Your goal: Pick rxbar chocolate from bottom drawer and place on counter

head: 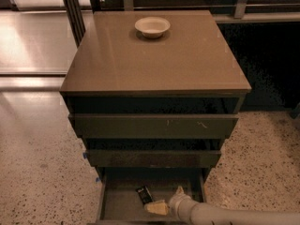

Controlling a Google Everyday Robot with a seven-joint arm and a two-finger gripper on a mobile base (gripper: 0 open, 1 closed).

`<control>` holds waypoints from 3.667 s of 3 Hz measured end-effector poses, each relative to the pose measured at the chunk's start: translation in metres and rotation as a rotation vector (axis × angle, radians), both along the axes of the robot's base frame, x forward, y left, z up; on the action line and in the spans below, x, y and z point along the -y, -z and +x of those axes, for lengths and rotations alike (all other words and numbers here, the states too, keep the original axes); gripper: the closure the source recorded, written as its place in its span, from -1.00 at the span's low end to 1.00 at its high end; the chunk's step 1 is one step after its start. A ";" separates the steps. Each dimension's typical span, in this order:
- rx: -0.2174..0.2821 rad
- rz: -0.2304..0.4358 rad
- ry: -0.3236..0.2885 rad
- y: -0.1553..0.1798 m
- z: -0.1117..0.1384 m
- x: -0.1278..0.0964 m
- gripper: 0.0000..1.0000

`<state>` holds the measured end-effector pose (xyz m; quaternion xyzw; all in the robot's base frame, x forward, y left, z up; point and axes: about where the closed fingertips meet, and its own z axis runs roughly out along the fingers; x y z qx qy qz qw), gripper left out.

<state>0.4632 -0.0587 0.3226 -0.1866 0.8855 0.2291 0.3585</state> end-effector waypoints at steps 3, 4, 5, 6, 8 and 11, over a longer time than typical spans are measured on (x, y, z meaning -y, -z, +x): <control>-0.001 0.024 0.017 0.087 0.021 -0.079 -1.00; -0.012 0.016 0.028 0.098 0.024 -0.080 -1.00; 0.004 0.003 0.047 0.116 0.037 -0.091 -1.00; 0.026 -0.021 0.077 0.139 0.057 -0.101 -1.00; 0.029 -0.107 0.067 0.182 0.076 -0.114 -1.00; -0.083 -0.296 0.056 0.237 0.066 -0.084 -1.00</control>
Offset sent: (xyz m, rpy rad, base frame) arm 0.0315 0.1167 -0.1213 0.0264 0.0011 -0.0033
